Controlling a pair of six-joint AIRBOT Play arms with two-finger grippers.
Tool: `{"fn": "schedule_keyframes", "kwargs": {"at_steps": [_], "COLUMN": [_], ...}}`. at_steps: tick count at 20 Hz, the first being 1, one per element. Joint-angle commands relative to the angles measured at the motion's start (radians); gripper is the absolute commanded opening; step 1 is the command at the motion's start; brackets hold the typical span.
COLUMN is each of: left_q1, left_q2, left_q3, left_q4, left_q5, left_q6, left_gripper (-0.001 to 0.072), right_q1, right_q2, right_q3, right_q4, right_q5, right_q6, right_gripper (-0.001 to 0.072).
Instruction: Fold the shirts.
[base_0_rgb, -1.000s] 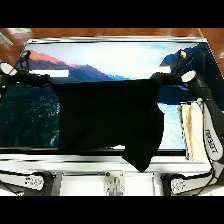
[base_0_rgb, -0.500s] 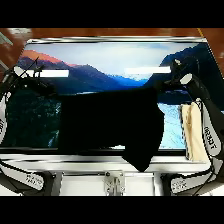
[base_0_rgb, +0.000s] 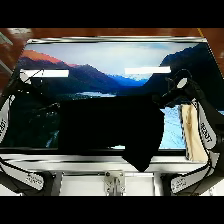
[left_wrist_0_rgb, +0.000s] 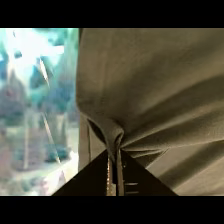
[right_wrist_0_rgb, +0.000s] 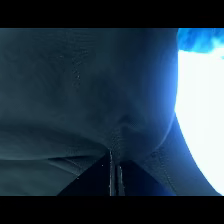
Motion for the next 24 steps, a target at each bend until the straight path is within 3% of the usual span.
{"fn": "schedule_keyframes", "kwargs": {"at_steps": [1,2,3,4,8,11,12,13,16,24], "left_q1": [0.003,0.008,0.017,0.028,0.106,0.193,0.224,0.256,0.303,0.283], "left_q2": [0.005,0.017,0.037,0.059,0.204,0.385,0.439,0.487,0.562,0.562], "left_q3": [-0.031,-0.031,-0.031,-0.031,-0.094,-0.391,-0.511,-0.63,-0.86,-1.028], "left_q4": [-0.002,0.0,-0.001,0.0,-0.003,-0.027,-0.046,-0.078,-0.191,-0.227], "left_q5": [-0.027,-0.033,-0.039,-0.053,-0.137,-0.105,-0.07,-0.031,0.05,0.219], "left_q6": [-0.025,-0.025,-0.024,-0.019,0.033,0.119,0.131,0.15,0.227,0.242], "left_gripper": [0.0192,0.0376,0.0527,0.0557,0.0557,0.0576,0.0657,0.068,0.068,0.067], "right_q1": [0.005,0.006,0.006,0.005,-0.038,-0.179,-0.224,-0.266,-0.327,-0.328], "right_q2": [0.0,0.016,0.04,0.074,0.22,0.304,0.327,0.348,0.38,0.381], "right_q3": [0.003,0.009,0.019,0.029,0.033,-0.023,-0.054,-0.089,-0.167,-0.184], "right_q4": [-0.009,-0.024,-0.049,-0.104,-0.425,-0.363,-0.319,-0.273,-0.193,-0.14], "right_q5": [0.033,0.049,0.083,0.12,0.335,0.407,0.407,0.406,0.407,0.367], "right_q6": [0.023,0.009,-0.008,-0.016,-0.022,-0.044,-0.045,-0.045,-0.06,-0.06], "right_gripper": [0.0262,0.0482,0.0537,0.0538,0.0552,0.0552,0.0552,0.0552,0.0552,0.0552]}}
